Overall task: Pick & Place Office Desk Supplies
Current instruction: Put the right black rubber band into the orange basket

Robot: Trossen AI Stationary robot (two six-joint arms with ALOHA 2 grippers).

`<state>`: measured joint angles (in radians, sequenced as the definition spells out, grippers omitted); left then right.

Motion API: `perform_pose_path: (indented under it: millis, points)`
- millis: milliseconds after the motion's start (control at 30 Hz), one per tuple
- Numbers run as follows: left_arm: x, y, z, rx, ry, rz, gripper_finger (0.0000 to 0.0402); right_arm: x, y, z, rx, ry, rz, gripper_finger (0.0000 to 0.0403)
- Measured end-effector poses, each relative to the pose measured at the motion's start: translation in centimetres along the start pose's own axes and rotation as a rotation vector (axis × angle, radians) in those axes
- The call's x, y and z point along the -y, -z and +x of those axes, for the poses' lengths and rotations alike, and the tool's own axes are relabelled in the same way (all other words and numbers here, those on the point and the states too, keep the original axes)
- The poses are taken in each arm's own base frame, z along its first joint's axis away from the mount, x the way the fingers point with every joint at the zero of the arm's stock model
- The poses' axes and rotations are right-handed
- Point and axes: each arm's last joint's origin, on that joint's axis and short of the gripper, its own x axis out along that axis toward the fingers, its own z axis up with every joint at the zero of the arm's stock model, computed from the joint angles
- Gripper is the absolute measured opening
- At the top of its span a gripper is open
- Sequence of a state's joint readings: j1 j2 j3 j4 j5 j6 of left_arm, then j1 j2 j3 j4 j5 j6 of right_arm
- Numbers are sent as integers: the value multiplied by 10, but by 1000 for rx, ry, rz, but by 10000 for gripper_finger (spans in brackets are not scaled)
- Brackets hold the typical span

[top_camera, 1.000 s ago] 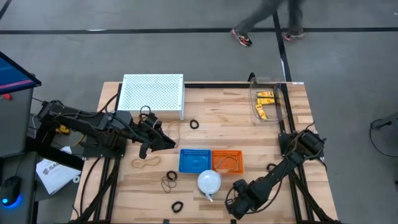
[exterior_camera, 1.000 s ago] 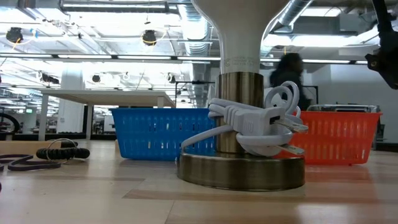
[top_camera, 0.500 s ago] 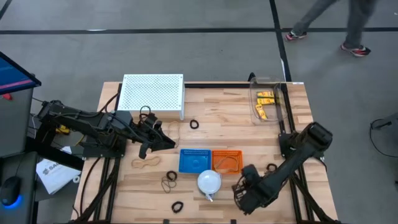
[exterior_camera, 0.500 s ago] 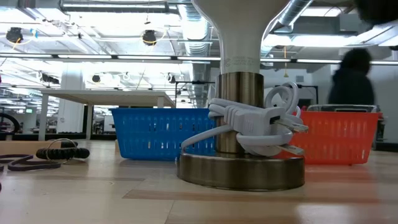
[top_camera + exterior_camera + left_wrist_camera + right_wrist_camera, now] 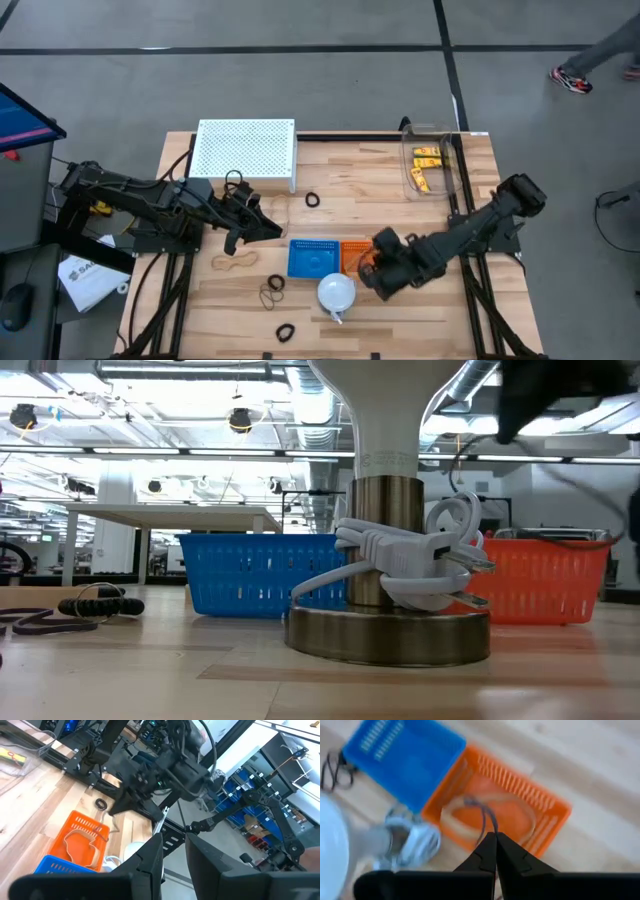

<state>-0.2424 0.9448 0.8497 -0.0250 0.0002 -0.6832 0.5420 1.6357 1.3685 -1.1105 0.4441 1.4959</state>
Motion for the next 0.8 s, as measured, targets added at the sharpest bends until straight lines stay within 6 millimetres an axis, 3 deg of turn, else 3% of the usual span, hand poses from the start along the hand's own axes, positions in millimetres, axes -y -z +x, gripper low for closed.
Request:
perform_pose_path:
  millis: [233, 533, 800]
  points:
    - [0, 0, 0, 0, 0, -4, 76, 2, -24, 8, 20, 6, -94, 0]
    - [0, -1, 0, 8, 0, -5, 76, -1, -25, 20, -26, 21, -152, 0]
    - [0, 0, 0, 8, -4, -5, 76, -4, -22, 18, -33, -8, -141, 0]
